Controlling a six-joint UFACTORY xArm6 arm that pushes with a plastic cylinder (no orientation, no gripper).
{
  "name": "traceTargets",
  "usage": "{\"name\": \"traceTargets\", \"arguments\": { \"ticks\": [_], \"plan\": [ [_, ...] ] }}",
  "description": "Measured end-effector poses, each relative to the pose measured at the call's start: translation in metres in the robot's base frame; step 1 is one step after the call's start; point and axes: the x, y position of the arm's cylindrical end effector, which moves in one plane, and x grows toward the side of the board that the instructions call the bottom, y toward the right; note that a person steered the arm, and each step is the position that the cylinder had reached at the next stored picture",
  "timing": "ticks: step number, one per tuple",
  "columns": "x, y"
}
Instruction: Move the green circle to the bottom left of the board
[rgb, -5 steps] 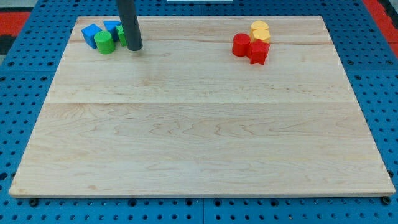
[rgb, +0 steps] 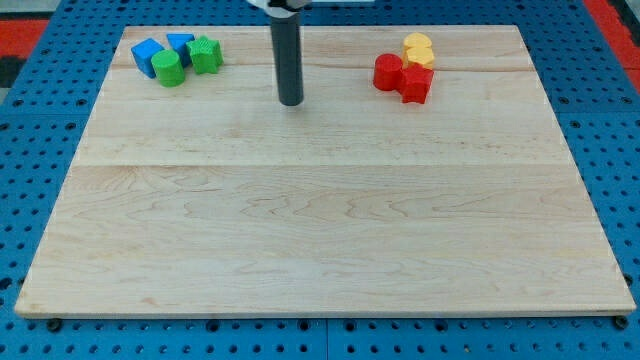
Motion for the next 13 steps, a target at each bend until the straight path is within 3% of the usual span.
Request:
{"name": "traceTargets", "arguments": {
  "ticks": [4,5,6,7,10,13],
  "plan": [
    [-0.003,0.002],
    [-0.042,-0.056],
    [-0.086,-0.027],
    [-0.142,-0.064],
    [-0.134,-0.193],
    [-0.117,-0.171]
  ]
}}
